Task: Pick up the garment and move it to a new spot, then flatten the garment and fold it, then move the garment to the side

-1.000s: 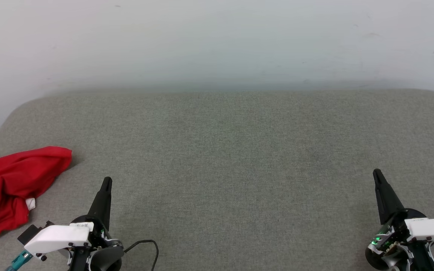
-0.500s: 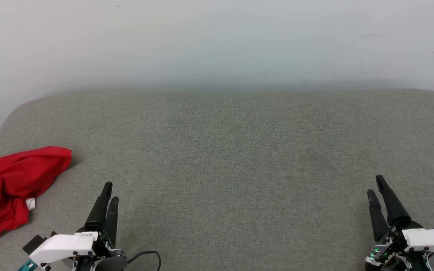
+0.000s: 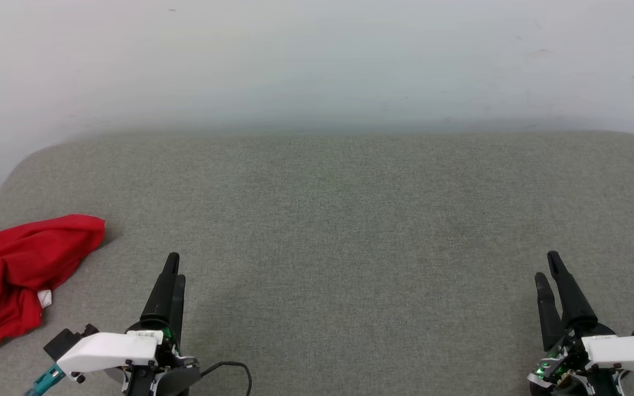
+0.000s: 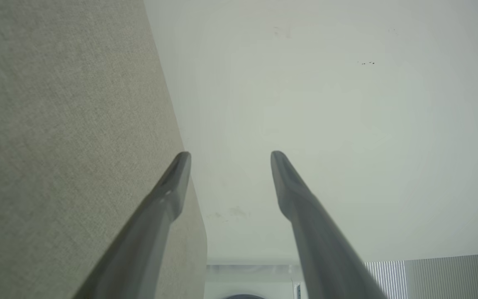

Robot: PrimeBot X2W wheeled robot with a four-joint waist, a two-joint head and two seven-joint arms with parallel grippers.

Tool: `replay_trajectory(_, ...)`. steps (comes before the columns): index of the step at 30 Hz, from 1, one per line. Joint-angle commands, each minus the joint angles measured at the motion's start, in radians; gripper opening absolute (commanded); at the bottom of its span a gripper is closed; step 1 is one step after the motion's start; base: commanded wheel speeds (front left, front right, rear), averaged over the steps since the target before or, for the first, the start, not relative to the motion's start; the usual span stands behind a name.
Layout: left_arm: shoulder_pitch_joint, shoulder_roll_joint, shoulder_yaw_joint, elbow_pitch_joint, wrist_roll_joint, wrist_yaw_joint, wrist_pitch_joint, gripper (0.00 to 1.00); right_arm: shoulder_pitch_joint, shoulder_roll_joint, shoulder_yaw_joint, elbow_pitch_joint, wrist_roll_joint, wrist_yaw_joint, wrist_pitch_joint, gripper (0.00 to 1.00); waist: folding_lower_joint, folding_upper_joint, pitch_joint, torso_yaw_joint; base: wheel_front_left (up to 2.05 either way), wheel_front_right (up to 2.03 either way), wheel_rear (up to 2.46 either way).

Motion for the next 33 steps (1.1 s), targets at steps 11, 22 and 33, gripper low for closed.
replay_trajectory(11, -0.001, 0.003, -0.011, -0.086, 0.225, -0.002, -0.054, 1.00, 0.010, -0.020, 0.035, -0.065, -0.115, 0.000, -0.060, 1.00, 0.0000, 0.0000, -0.001, 0.004, 0.00, 0.00, 0.00)
replay_trajectory(22, 0.017, -0.002, -0.007, -0.132, 0.473, -0.002, -0.092, 1.00, 0.017, -0.030, 0.035, -0.103, -0.409, 0.000, -0.100, 1.00, 0.0000, 0.0000, -0.003, 0.007, 0.00, 0.00, 0.00)
replay_trajectory(33, 0.028, -0.002, -0.021, -0.153, 0.763, 0.024, -0.129, 1.00, 0.024, -0.015, 0.011, -0.142, -0.753, 0.000, -0.089, 1.00, 0.0000, 0.0000, -0.004, 0.005, 0.00, 0.00, 0.00)
